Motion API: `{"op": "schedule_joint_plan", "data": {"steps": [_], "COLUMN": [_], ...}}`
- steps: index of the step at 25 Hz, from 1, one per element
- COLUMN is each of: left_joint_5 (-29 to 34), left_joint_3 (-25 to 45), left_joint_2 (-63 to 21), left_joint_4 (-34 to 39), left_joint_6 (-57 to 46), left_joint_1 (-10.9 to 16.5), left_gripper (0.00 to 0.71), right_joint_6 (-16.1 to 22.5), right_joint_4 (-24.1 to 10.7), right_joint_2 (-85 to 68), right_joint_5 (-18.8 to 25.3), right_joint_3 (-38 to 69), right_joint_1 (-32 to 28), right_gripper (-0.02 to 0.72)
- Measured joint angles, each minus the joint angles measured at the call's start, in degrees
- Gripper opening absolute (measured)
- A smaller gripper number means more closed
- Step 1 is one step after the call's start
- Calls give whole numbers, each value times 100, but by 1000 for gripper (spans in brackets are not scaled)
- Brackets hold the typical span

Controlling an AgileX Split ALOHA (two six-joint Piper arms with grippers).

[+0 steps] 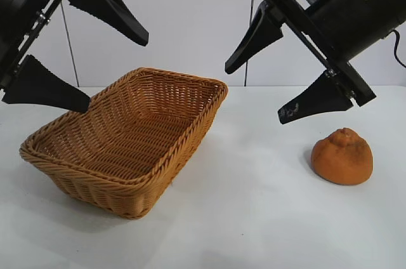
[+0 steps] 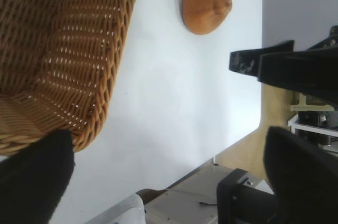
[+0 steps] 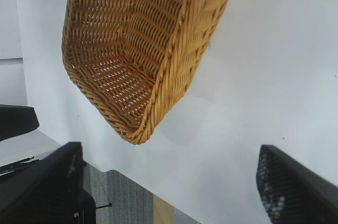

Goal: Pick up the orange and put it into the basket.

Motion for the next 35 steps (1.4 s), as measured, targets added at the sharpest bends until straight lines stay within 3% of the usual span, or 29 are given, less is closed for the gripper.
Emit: {"op": "schedule_joint_plan", "data": {"steps": [30,35], "left_joint_5": [-123,121], "left_joint_3": [0,-20], "left_joint_2": [0,-171], "left_joint_4": [0,42], "left_joint_6": [0,-208], "left_joint_1": [0,208], "left_gripper": [693,693], "right_joint_6": [27,27], "right_joint_4": [0,0], "right_joint_2": [0,0], "right_joint_5": [-206,-217], "right_joint_3": [0,0], "right_joint_1": [0,0], "right_gripper": [610,610]}}
